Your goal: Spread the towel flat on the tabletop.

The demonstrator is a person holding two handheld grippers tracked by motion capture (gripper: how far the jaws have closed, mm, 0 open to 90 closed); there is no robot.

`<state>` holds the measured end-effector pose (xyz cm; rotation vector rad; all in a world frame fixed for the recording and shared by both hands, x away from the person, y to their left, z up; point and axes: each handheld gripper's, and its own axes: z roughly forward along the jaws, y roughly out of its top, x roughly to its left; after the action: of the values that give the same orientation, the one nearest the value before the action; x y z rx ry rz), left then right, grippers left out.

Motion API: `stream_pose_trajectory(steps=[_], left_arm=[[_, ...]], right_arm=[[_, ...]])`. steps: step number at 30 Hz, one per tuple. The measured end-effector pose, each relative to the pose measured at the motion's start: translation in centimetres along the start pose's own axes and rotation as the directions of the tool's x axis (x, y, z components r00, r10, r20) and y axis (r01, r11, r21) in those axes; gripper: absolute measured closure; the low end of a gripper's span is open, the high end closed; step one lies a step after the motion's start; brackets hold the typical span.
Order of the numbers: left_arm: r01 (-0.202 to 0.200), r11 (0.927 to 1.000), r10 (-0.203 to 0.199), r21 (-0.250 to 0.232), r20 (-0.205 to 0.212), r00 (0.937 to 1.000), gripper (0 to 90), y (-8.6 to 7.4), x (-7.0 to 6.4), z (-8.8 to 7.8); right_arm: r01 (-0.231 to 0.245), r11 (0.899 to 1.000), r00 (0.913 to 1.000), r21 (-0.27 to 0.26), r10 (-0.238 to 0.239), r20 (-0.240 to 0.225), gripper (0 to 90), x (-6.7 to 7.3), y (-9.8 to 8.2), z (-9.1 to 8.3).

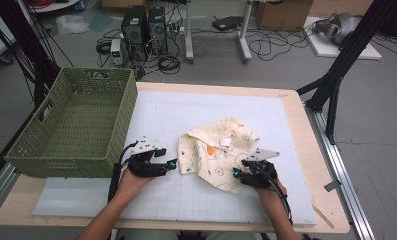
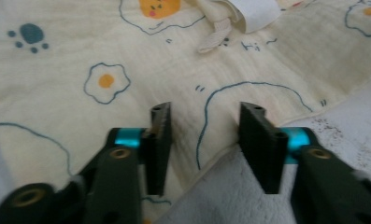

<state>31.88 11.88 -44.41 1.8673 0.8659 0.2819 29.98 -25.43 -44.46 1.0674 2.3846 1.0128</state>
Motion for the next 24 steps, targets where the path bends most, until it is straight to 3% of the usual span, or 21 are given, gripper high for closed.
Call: stream_pose_trajectory(steps=[1, 3, 6, 9, 11, 14, 15, 18, 22, 24], left_arm=[[-0.007, 0.9999, 0.007, 0.01, -0.005, 1.0, 39.9, 0.0, -0.2, 0.3], [-0.011, 0.9996, 0.012, 0.027, -0.011, 0.9999, 40.1, 0.1, -0.4, 0.9], [-0.043, 0.9975, 0.044, 0.057, -0.026, 0.9987, 39.3, 0.4, -1.2, 1.9], [-0.095, 0.9918, 0.098, 0.086, -0.028, 0.9948, 39.3, 1.0, -2.2, 3.0], [-0.13, 0.984, 0.138, 0.121, -0.054, 0.989, 39.4, 1.3, -2.7, 3.7], [-0.143, 0.9722, 0.161, 0.185, -0.085, 0.9834, 41.2, 1.0, -2.8, 4.7], [-0.141, 0.9732, 0.159, 0.181, -0.088, 0.9834, 41.7, 1.0, -2.8, 4.7], [-0.159, 0.9705, 0.172, 0.181, -0.057, 0.9834, 54.6, 1.0, -2.9, 4.6], [-0.195, 0.963, 0.204, 0.186, -0.027, 0.9787, 83.5, 1.0, -3.2, 4.3], [-0.193, 0.9633, 0.2, 0.187, -0.022, 0.9795, 86.4, 0.9, -3.0, 3.9]], right_arm=[[0.01, 1.0, 0.9999, -0.002, -0.01, -0.002, 74.3, 0.0, 0.0, 0.0], [0.062, 0.998, 0.9971, 0.02, -0.063, 0.042, 83.3, 0.0, 0.1, -0.3], [0.077, 0.996, 0.9847, 0.048, -0.083, 0.153, 82.3, -0.7, 0.0, -0.8], [0.023, 0.999, 0.9817, 0.034, -0.029, 0.188, 71.5, -1.8, -0.5, -1.5], [0.009, 1.0, 0.9808, 0.006, -0.01, 0.195, 61.8, -2.0, -0.7, -1.7], [-0.026, 0.998, 0.9793, -0.051, 0.036, 0.199, 48.1, -2.1, -0.7, -2.1], [-0.034, 0.997, 0.9804, -0.067, 0.046, 0.192, 47.8, -2.1, -0.7, -2.2], [-0.038, 0.996, 0.9835, -0.079, 0.051, 0.174, 45.9, -2.1, -0.7, -2.4], [-0.031, 0.997, 0.9849, -0.071, 0.043, 0.168, 43.4, -1.8, -0.7, -2.1], [-0.028, 0.997, 0.9859, -0.071, 0.039, 0.163, 43.2, -1.6, -0.6, -2.1]])
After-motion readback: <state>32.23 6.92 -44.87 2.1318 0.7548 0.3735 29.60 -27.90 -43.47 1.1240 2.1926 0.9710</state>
